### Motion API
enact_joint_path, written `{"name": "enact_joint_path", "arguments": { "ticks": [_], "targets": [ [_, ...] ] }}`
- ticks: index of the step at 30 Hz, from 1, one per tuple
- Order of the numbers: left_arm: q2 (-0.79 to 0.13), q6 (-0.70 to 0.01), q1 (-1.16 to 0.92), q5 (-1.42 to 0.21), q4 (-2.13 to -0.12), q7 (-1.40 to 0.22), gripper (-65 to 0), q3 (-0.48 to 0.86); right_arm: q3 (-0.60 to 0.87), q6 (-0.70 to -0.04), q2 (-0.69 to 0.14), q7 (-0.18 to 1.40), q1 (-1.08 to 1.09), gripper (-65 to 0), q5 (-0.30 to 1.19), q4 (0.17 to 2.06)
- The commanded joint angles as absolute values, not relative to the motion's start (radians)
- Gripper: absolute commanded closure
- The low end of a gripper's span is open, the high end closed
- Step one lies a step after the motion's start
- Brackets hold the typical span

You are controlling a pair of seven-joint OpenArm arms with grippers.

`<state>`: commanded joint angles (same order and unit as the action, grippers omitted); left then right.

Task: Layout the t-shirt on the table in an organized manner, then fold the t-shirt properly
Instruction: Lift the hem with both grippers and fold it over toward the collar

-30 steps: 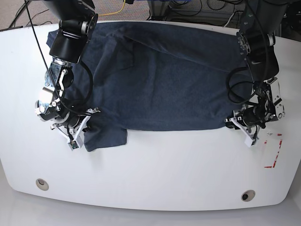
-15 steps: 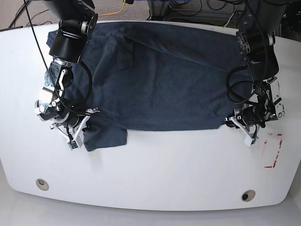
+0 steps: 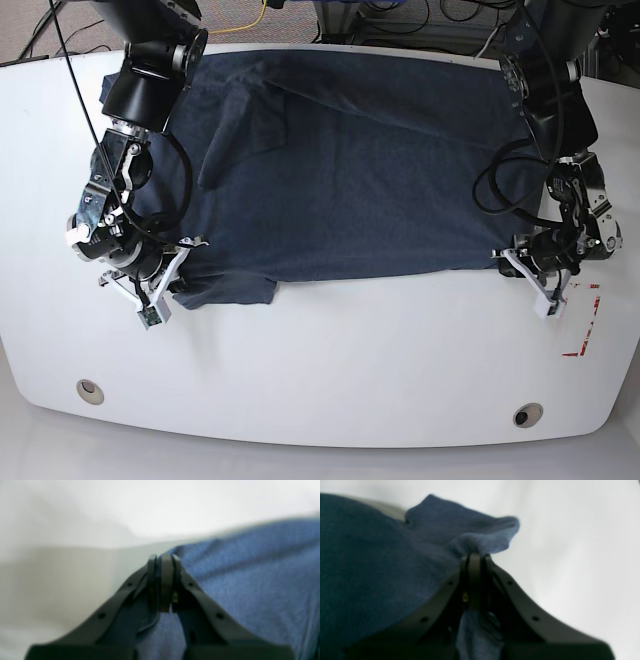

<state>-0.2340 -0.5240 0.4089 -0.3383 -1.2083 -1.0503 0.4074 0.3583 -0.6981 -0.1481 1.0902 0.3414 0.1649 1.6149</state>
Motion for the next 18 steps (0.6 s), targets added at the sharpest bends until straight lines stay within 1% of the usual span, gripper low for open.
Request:
{"name": "enact_joint_path", "arguments": {
  "ticks": [4, 6, 14, 18],
  "targets": [
    [-0.234, -0.564, 0.410, -0.338, -1.236, -1.079, -0.1, 0.418, 0.360, -0.698, -0.145, 1.129, 0.335, -0.8, 0.165, 1.667],
    [-0.236, -0.579, 0.410, -0.338, -1.264, -1.112, -0.1, 0.420, 0.360, -0.698, -0.128, 1.159, 0.321, -0.8, 0.165, 1.707],
    [-0.246, -0.587, 0.380, -0.338, -1.374, -1.191, -0.1, 0.450, 0.374, -0.698, -0.090, 1.239, 0.246, -0.8, 0.165, 1.856],
    [-0.246, -0.634, 0.349, -0.338, -1.437, -1.199, -0.1, 0.450, 0.374, -0.698, -0.079, 1.250, 0.188, -0.8, 0.165, 1.920]
  ]
}}
